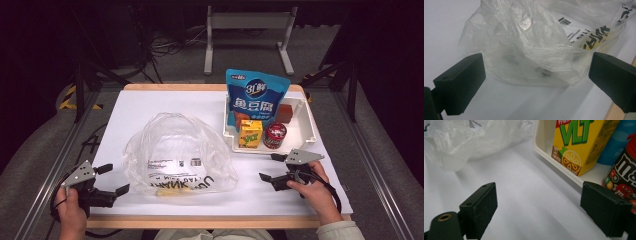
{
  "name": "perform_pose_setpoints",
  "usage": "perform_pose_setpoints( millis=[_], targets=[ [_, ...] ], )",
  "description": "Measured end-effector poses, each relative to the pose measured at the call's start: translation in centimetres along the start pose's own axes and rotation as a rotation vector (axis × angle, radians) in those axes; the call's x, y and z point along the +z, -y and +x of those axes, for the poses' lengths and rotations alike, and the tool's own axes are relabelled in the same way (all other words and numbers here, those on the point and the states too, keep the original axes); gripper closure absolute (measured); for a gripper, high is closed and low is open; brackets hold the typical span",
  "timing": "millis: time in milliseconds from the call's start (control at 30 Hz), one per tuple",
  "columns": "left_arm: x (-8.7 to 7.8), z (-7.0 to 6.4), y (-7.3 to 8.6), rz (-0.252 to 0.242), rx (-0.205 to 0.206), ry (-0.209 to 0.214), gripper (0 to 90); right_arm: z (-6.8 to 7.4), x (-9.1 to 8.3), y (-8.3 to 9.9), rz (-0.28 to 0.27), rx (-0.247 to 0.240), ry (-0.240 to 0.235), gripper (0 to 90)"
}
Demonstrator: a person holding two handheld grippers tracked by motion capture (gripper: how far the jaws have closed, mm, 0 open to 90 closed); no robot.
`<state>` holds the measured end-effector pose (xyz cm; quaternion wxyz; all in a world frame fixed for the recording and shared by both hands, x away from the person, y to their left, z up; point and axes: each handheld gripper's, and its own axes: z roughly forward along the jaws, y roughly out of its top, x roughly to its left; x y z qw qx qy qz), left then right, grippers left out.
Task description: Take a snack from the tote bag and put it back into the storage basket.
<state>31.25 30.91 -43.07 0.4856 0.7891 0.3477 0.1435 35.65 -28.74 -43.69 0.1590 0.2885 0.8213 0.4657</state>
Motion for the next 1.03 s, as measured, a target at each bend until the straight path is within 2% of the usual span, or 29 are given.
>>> perform_pose_setpoints(
  millis=[367,700,1033],
  targets=[
    [0.03,0.03,0.00,0.006,0.004,-0.002,1.3,-0.10,0.68,0.45,0.072,0.043,0.020,14.6],
    [0.09,0.00,-0.01,0.012,0.002,0.001,1.3,-0.22,0.72,0.47,0.138,0.029,0.031,14.5],
    [0.14,0.02,0.02,0.010,0.000,0.000,1.3,-0.14,0.45,0.07,0.130,0.022,0.035,14.5]
  ],
)
